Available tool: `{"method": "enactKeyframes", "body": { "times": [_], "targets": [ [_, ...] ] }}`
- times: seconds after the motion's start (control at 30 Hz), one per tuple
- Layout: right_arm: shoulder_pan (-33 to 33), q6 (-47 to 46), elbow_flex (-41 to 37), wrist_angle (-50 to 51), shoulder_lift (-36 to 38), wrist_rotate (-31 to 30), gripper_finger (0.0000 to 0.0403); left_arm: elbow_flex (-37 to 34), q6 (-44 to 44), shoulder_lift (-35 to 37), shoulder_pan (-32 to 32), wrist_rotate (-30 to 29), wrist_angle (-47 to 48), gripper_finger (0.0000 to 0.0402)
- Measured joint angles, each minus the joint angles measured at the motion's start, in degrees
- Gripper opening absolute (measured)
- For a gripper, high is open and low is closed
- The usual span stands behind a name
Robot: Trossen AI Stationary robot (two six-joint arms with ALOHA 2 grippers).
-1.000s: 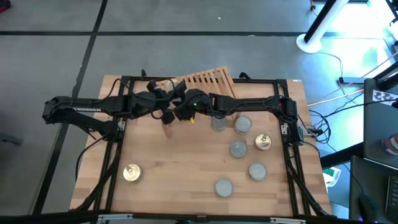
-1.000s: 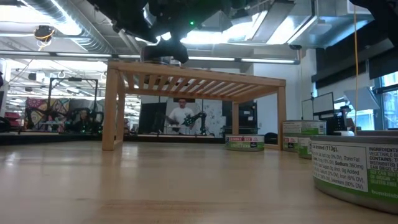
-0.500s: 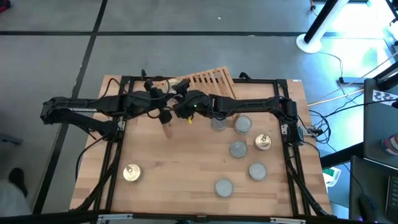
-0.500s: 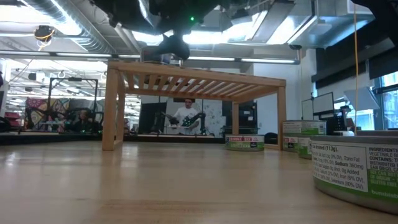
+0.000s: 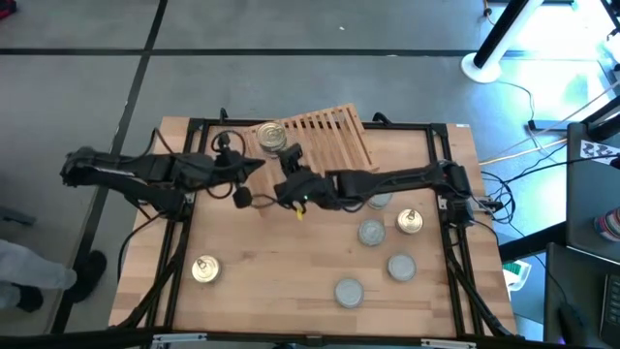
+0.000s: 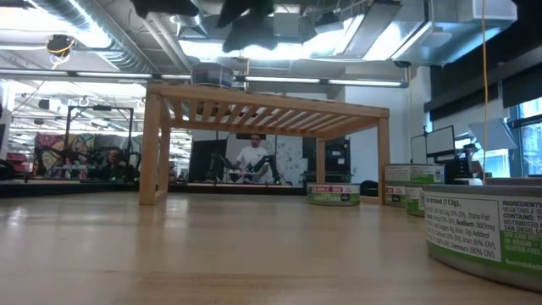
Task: Stack canned seafood by type on shelf
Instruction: Put the green tuna can on the shelf
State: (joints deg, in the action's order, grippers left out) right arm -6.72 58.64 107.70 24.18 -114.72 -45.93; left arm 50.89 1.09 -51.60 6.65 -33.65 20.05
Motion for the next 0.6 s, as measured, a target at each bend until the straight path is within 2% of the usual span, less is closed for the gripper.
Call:
{"method": "enactKeyframes", "body": {
  "times": [0.13, 0.27, 0.47, 0.6],
  "targets": [
    [-2.8, -10.5, 0.1, 13.6, 3.8, -1.6, 0.0294, 0.0, 0.6, -0.5, 3.6, 0.0, 0.0, 0.0002],
    [-5.5, -25.9, 0.1, 29.9, 7.3, -2.5, 0.0294, 0.0, 2.8, -1.8, 6.1, 0.5, -0.8, 0.0003],
    [-10.2, -53.8, 0.1, 52.6, 11.4, 1.5, 0.0294, 0.0, 1.9, -6.5, 8.3, 6.8, -8.7, 0.0005],
    [-14.5, -68.8, 0.1, 63.4, 13.0, 2.5, 0.0294, 0.0, -0.3, -11.2, 9.3, 9.1, -15.9, 0.0002]
  ]
}}
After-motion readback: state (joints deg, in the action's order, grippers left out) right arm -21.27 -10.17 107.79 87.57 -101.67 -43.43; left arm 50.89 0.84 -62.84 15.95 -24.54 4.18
